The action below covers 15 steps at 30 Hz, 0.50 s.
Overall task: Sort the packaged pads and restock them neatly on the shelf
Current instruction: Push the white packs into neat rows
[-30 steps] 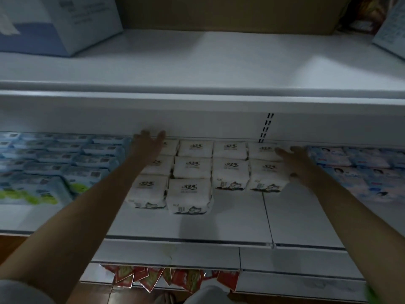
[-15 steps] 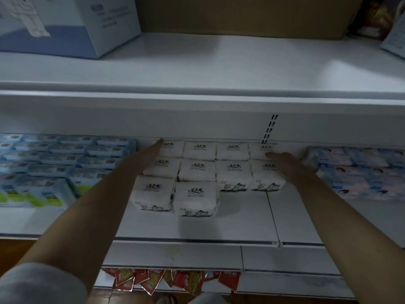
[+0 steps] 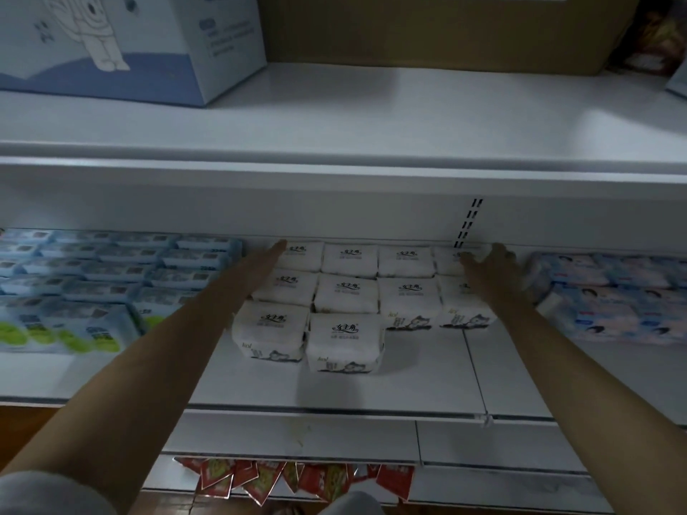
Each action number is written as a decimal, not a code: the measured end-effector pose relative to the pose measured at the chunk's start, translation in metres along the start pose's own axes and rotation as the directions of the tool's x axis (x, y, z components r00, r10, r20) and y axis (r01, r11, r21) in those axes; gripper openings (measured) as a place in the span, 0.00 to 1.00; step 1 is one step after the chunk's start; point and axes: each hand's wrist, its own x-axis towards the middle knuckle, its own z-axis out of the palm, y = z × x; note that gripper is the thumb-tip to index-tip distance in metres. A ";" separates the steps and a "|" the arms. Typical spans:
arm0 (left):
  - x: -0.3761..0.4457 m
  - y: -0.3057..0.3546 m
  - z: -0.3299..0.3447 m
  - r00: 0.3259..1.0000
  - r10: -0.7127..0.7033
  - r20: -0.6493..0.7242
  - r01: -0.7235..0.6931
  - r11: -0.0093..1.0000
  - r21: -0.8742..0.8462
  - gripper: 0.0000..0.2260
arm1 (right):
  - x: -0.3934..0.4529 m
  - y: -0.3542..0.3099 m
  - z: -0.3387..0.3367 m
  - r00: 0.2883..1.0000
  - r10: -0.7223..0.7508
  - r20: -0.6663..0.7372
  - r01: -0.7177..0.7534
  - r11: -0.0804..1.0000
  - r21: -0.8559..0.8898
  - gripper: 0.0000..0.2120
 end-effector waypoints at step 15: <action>-0.011 0.004 0.056 0.756 0.562 0.335 -0.622 0.458 0.635 0.36 | -0.054 -0.014 0.067 0.642 -0.663 0.386 0.754 0.639 -0.156 0.29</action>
